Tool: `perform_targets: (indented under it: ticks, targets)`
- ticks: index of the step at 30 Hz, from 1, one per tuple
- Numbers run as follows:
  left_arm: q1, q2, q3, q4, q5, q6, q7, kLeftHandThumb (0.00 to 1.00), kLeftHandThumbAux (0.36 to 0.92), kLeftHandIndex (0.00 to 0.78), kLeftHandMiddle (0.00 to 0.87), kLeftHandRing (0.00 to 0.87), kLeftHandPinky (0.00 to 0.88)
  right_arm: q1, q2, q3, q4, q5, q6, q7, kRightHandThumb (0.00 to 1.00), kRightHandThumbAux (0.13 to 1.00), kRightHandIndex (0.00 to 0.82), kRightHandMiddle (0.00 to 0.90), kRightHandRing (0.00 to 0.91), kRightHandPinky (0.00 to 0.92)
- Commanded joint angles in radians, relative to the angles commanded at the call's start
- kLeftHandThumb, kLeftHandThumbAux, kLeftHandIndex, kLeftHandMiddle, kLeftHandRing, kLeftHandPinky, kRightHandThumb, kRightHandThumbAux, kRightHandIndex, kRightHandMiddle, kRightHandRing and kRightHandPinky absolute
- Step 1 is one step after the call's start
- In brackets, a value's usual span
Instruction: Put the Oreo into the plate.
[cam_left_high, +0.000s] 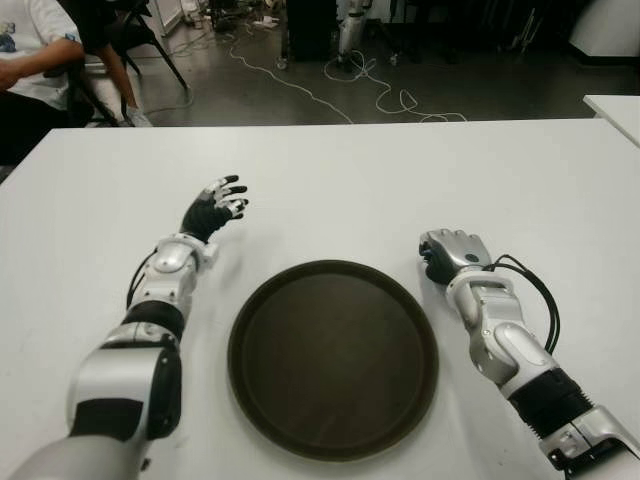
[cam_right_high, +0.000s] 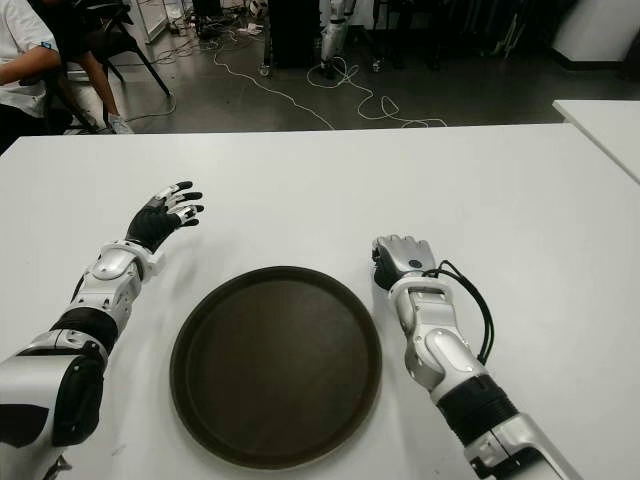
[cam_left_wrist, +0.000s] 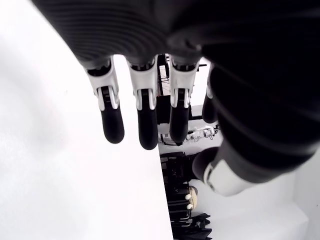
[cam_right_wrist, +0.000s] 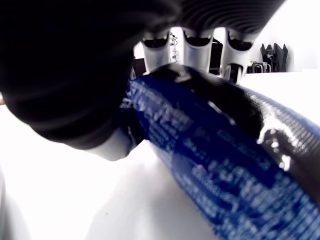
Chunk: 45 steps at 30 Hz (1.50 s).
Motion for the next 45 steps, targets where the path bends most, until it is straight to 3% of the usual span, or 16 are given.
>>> perform_targets:
  ticks: [7, 22, 30, 45]
  targets:
    - [0.001, -0.001, -0.001, -0.001, 0.001, -0.003, 0.001, 0.021, 0.724, 0.148, 0.207, 0.211, 0.233, -0.004, -0.003, 0.001, 0.004, -0.002, 0.002, 0.006, 0.691, 0.739, 0.415, 0.457, 0.463, 0.527]
    - [0.002, -0.009, -0.009, -0.002, 0.009, -0.012, 0.011, 0.047, 0.729, 0.155, 0.215, 0.218, 0.245, 0.001, -0.024, -0.010, 0.000, -0.001, -0.016, -0.015, 0.695, 0.735, 0.417, 0.449, 0.445, 0.501]
    - [0.002, -0.015, -0.006, -0.001, 0.004, -0.009, 0.010, 0.036, 0.738, 0.147, 0.207, 0.209, 0.229, 0.018, -0.034, -0.024, -0.044, -0.004, -0.023, -0.022, 0.694, 0.735, 0.418, 0.474, 0.460, 0.515]
    - [0.000, -0.018, -0.003, -0.001, 0.002, -0.003, 0.010, 0.038, 0.735, 0.141, 0.205, 0.216, 0.247, 0.047, -0.041, -0.028, -0.133, -0.023, 0.005, 0.013, 0.692, 0.735, 0.418, 0.432, 0.424, 0.471]
